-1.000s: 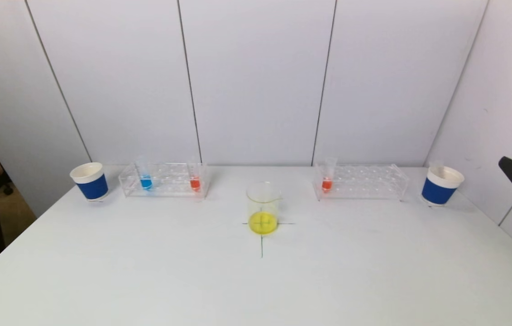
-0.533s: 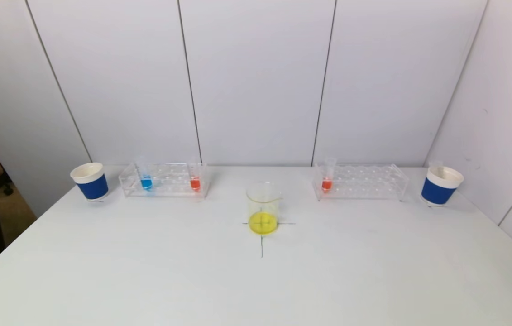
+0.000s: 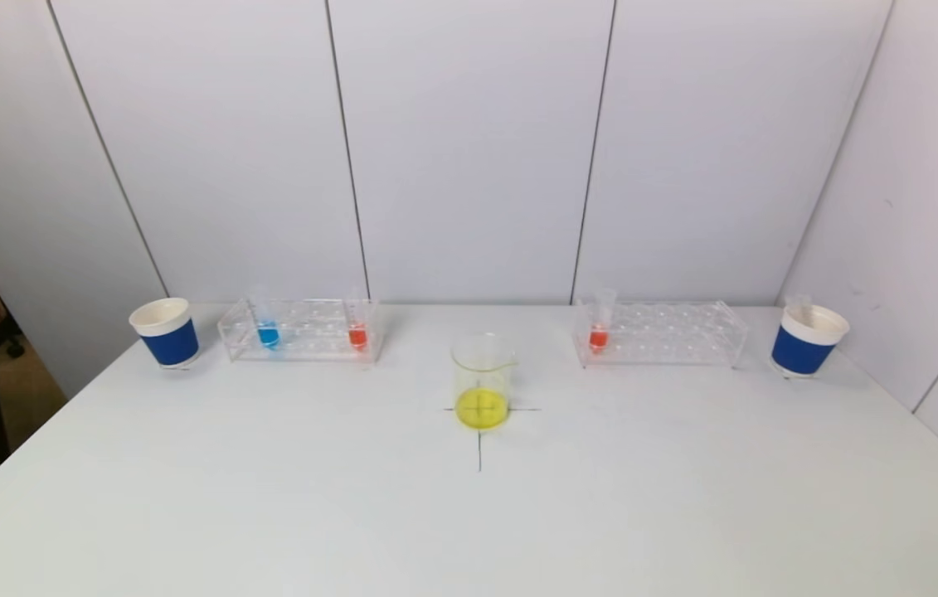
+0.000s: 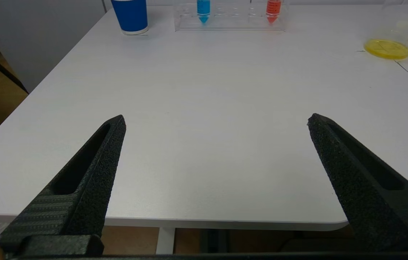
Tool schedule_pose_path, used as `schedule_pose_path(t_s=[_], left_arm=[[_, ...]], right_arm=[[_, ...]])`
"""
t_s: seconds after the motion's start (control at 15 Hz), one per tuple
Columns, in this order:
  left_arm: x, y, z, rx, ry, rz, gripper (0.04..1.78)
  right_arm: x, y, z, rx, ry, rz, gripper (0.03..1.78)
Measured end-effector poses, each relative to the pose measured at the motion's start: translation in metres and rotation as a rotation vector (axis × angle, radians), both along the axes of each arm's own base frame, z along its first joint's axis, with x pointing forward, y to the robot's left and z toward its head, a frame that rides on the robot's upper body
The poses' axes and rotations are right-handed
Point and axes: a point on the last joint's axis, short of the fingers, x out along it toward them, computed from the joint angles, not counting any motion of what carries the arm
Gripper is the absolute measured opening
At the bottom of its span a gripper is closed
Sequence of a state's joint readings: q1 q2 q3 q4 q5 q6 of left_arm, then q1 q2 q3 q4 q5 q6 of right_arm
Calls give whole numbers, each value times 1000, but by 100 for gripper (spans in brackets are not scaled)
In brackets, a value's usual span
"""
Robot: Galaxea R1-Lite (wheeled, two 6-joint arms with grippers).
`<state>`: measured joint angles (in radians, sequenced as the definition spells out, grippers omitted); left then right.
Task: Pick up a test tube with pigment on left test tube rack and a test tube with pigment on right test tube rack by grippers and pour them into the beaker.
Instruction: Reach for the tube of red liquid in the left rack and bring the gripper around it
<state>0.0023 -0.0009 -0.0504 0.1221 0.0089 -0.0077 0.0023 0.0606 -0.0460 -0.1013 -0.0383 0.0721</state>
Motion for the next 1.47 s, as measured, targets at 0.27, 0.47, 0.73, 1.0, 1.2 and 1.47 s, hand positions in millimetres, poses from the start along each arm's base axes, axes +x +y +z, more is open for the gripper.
schedule_pose_path(t_s=[0.27,0.47,0.73,1.0,1.2,1.47], left_arm=[[0,0,0,1,0,0,176],[0,0,0,0,0,0,176],[0,0,0,0,0,0,176],[0,0,0,0,0,0,176],[0,0,0,0,0,0,176],[0,0,0,0,0,0,176]], right_arm=[[-2,1,-9,-106,-53,24,177],[-2,2,-11,-215,-47,66,177],[-2,1,-15,-208,-8,38,177],[-1,1,-24,-148,80,31,177],[-1,1,-24,-106,81,31,177],[-1,1,-24,-60,77,29,177]])
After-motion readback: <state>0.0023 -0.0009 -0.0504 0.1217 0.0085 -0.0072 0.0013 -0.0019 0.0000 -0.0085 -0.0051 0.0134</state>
